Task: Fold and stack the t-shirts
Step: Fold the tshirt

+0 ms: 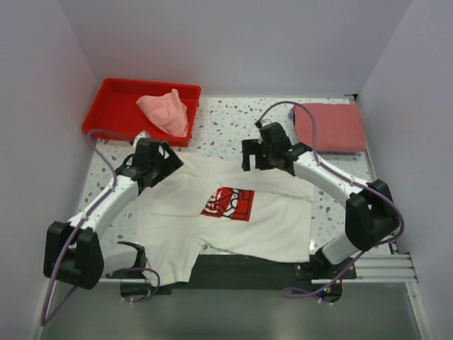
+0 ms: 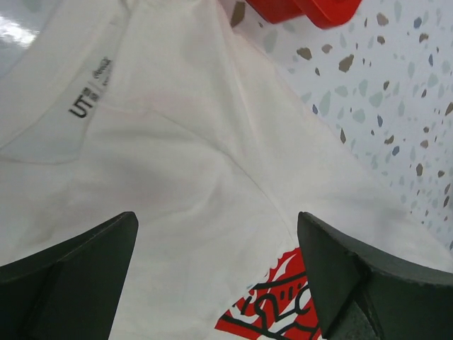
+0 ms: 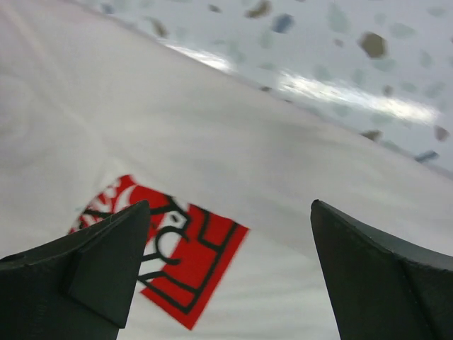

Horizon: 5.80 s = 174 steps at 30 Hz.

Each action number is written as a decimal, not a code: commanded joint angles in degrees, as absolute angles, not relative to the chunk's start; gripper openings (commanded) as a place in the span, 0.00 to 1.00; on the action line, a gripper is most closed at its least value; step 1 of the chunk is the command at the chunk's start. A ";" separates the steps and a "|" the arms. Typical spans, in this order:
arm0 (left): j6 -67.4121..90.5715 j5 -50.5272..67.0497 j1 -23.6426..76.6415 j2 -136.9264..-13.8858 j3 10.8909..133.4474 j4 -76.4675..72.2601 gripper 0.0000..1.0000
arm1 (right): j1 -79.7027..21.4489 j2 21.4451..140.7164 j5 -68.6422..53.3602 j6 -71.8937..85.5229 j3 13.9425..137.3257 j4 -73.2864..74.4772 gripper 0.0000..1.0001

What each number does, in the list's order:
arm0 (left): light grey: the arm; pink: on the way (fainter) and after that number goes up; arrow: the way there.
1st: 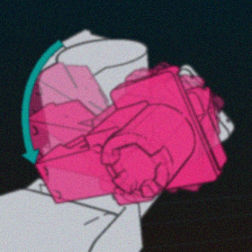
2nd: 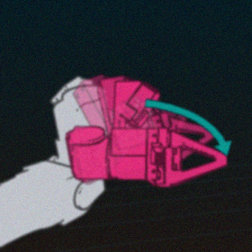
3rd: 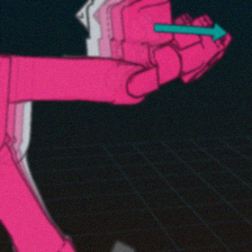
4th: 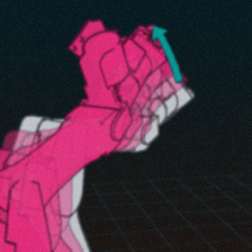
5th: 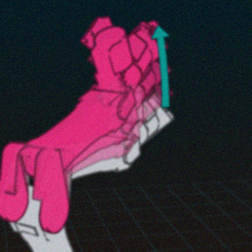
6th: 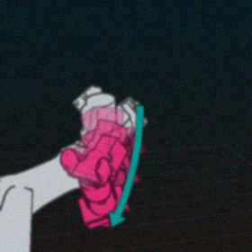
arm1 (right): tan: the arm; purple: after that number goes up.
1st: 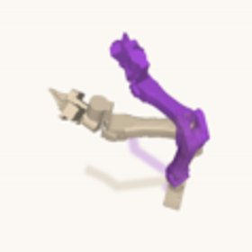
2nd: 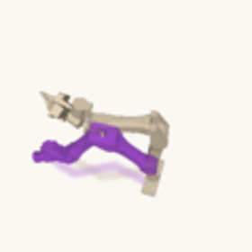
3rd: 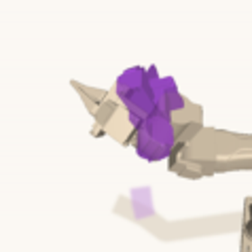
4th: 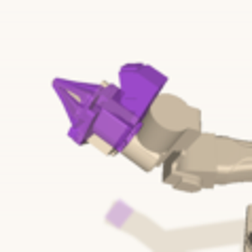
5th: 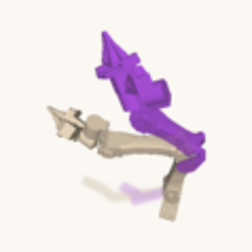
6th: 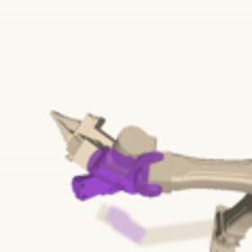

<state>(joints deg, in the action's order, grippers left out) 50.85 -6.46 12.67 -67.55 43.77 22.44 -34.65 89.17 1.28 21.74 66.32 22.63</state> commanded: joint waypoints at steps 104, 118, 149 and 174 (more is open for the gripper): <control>90.25 -8.52 75.31 -61.42 38.32 69.69 0.88 | -19.25 93.34 1.23 16.61 68.47 28.74 0.99; 95.45 -12.39 75.41 -65.74 33.83 64.25 0.63 | -19.25 93.95 2.02 16.26 67.85 29.09 0.99; 92.90 -21.18 74.97 -62.75 41.13 69.17 0.00 | -19.34 61.62 1.16 35.94 40.88 42.71 0.99; 78.49 -20.48 66.45 -65.13 43.24 68.03 0.00 | -19.34 56.42 -3.52 44.83 25.14 42.19 0.55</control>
